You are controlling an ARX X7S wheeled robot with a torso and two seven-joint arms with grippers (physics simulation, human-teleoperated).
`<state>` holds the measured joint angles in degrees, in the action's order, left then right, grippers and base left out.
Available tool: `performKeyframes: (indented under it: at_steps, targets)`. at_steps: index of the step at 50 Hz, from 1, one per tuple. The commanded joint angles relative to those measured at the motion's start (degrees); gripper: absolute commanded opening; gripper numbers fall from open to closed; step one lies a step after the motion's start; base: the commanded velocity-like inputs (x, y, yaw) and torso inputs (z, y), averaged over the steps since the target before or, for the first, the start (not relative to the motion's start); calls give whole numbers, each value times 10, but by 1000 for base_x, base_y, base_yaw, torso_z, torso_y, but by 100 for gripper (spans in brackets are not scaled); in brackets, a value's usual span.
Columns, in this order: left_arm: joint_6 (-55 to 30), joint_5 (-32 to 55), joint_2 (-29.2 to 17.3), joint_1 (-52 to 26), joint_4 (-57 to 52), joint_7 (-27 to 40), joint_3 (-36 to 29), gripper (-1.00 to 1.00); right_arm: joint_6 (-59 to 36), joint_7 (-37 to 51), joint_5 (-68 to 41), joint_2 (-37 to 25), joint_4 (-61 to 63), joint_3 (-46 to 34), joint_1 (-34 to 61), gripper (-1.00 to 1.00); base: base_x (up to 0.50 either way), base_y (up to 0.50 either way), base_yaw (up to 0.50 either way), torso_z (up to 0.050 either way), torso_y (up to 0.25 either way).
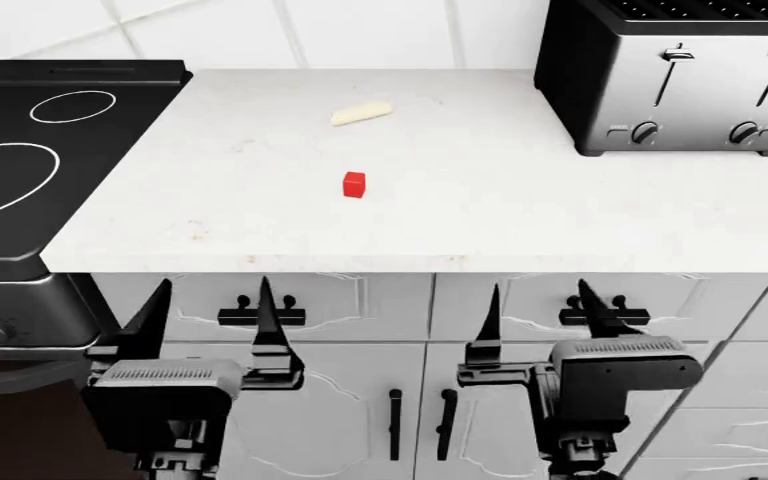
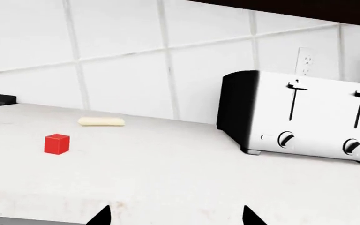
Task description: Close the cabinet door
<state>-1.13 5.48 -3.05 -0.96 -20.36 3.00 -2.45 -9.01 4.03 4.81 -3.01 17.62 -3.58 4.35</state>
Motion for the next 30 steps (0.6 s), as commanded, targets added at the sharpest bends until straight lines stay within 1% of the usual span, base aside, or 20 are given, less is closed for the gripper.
performKeyframes:
  at_steps: [1, 5, 6, 12, 18, 20, 23, 26, 30]
  targets:
    - [-34, 25, -16, -20, -197, 26, -4, 100, -71, 25, 33, -14, 159, 0, 30, 100, 0, 0, 0, 0, 0]
    - [-44, 33, -23, -19, -236, 34, 1, 100, -86, 28, 37, -17, 184, -1, 36, 100, 0, 0, 0, 0, 0]
    - [-43, 34, -25, -19, -244, 35, 1, 100, -104, 25, 38, -18, 202, -3, 43, 100, 0, 0, 0, 0, 0]
    - [-69, 50, -30, -36, -302, 51, 7, 100, -117, 27, 42, -24, 235, -8, 57, 100, 0, 0, 0, 0, 0]
    - [-87, 49, -35, -48, -348, 63, -2, 100, -140, 28, 58, -29, 273, -24, 81, 100, 0, 0, 0, 0, 0]
    - [-85, 44, -39, -53, -364, 65, -4, 100, -143, 29, 72, -32, 284, -37, 88, 100, 0, 0, 0, 0, 0]
    - [-107, 61, -53, -70, -395, 81, 3, 100, -146, 30, 75, -33, 302, -43, 98, 100, 0, 0, 0, 0, 0]
    - [-61, 74, -136, -67, -396, 157, -37, 100, -140, 31, 68, -35, 320, -43, 96, 100, 0, 0, 0, 0, 0]
    - [0, 85, -270, -75, -396, 291, -106, 100, -126, 35, 68, -40, 327, -48, 89, 100, 0, 0, 0, 0, 0]
